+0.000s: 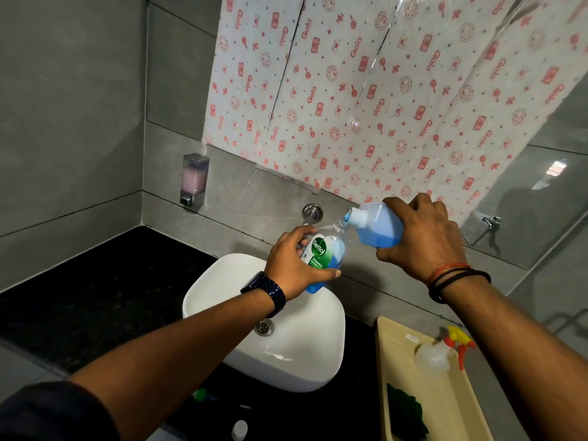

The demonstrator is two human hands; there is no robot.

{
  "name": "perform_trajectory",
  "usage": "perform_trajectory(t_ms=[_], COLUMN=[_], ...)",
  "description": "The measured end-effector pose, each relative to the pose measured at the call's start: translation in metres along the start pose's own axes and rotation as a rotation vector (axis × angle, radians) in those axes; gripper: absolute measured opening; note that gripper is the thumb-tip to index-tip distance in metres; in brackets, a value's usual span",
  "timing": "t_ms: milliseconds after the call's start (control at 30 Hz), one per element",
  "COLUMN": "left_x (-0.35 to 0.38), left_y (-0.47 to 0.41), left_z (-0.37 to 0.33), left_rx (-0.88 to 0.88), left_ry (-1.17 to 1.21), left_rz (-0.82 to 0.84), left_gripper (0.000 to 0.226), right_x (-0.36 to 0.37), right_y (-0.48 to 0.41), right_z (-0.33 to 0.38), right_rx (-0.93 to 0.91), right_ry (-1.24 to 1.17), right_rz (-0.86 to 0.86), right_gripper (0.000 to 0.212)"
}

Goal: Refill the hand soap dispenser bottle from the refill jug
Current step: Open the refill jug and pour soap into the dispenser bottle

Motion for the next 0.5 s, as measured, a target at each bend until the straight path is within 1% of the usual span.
perform_trajectory(t_ms=[500], left_x=[0.0013], left_y=[0.0003], left_z=[-0.0010], left_rx=[0.004], left_ry=[-0.002], left_rz=[-0.001], left_gripper=[0.080], right_x=[-0.0025], right_y=[0.0012], right_z=[-0.0012], right_rx=[-0.003], right_ry=[-0.001], right_rz=[0.012], right_gripper=[0.077])
Point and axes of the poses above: each hand's wrist, its own y-axis away from the middle knuckle, its own x-axis out of the palm, z = x × y, the point moved 6 cm from there along -y, towards the middle knuckle, and after that the axes turned 9 degrees about y, right-handed, at the moved point
